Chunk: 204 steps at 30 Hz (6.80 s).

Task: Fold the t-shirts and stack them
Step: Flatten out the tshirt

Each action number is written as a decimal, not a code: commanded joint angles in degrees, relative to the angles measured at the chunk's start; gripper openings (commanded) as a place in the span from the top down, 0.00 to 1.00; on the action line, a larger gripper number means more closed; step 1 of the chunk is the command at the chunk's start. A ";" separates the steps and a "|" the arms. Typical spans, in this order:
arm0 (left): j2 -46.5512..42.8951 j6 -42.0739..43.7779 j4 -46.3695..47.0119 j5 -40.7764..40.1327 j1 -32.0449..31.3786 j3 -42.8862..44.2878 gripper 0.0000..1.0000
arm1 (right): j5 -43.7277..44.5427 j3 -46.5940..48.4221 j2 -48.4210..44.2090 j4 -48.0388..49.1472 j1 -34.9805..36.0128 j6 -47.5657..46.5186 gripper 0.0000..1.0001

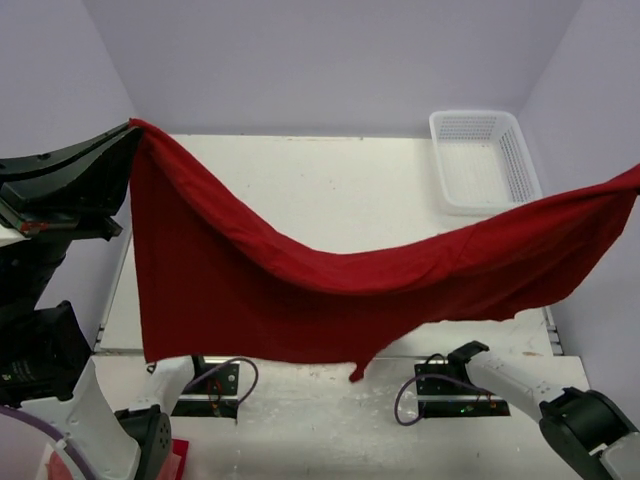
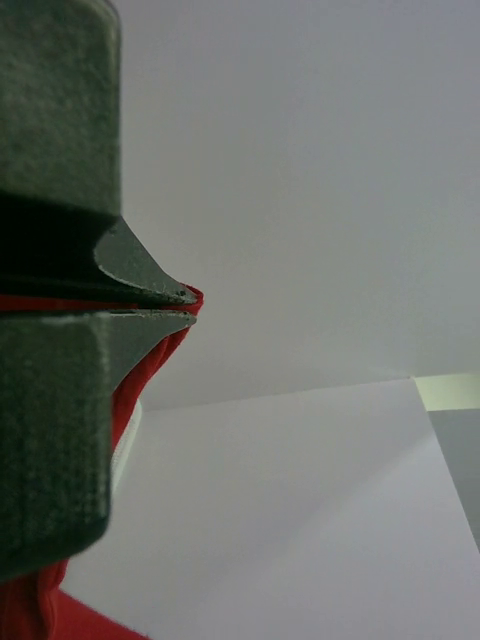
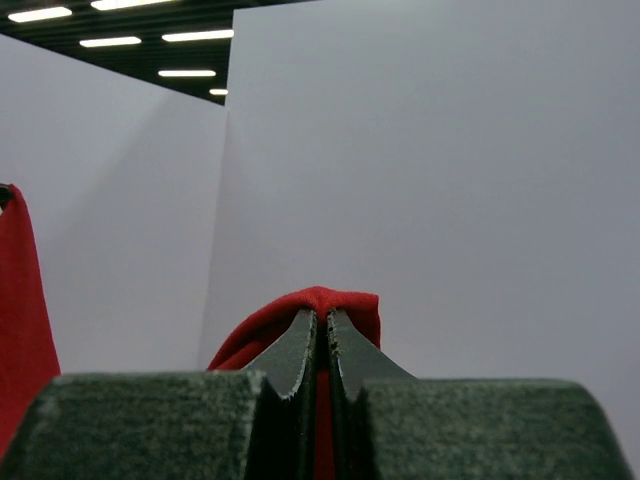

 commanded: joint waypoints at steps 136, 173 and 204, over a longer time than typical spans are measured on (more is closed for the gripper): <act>51.54 -4.03 32.07 -5.80 6.91 17.05 1.00 | -19.57 10.14 44.95 30.47 -19.45 11.72 1.00; 5.31 -4.74 -20.59 -33.13 2.52 -60.99 1.00 | 24.38 -87.24 -1.79 1.45 0.32 36.51 1.00; 4.34 2.29 9.93 -2.53 0.76 -10.83 1.00 | 17.64 -5.06 10.60 2.50 3.93 -0.94 1.00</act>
